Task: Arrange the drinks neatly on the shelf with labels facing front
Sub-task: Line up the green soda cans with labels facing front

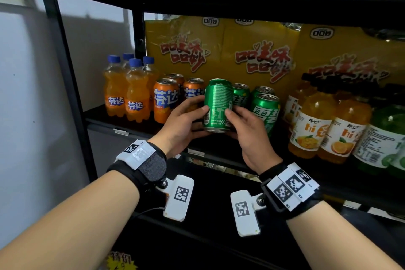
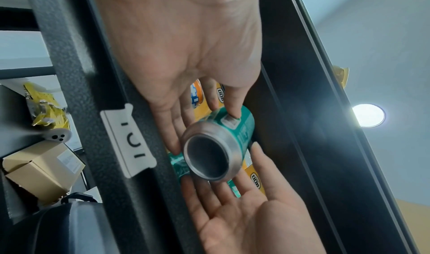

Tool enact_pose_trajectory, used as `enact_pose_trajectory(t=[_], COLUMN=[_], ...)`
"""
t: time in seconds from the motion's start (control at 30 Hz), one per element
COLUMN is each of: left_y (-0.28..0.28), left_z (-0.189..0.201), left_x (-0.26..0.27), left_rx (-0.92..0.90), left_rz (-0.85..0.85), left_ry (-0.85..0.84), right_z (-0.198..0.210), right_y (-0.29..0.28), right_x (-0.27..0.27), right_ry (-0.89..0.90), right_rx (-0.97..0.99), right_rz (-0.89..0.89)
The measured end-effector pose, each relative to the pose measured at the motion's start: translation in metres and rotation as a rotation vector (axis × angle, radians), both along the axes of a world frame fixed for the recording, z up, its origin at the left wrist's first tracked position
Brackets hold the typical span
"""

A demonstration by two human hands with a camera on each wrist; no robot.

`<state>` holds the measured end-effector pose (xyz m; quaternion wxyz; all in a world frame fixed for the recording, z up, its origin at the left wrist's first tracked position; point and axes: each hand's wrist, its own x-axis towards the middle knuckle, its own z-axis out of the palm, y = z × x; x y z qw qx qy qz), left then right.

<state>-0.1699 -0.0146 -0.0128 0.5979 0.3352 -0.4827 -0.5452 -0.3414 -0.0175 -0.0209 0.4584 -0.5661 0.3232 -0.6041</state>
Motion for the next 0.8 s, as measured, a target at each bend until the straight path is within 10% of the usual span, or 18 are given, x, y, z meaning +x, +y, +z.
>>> enact_pose_trajectory(t=[0.8], left_y=[0.0019], left_z=[0.0005], left_x=[-0.0045], left_rx=[-0.026], left_rz=[0.019], left_ry=[-0.050], right_z=[-0.0053], right_y=[-0.0055], right_x=[-0.0023], right_ry=[0.072], right_rx=[-0.020], right_rz=[0.035])
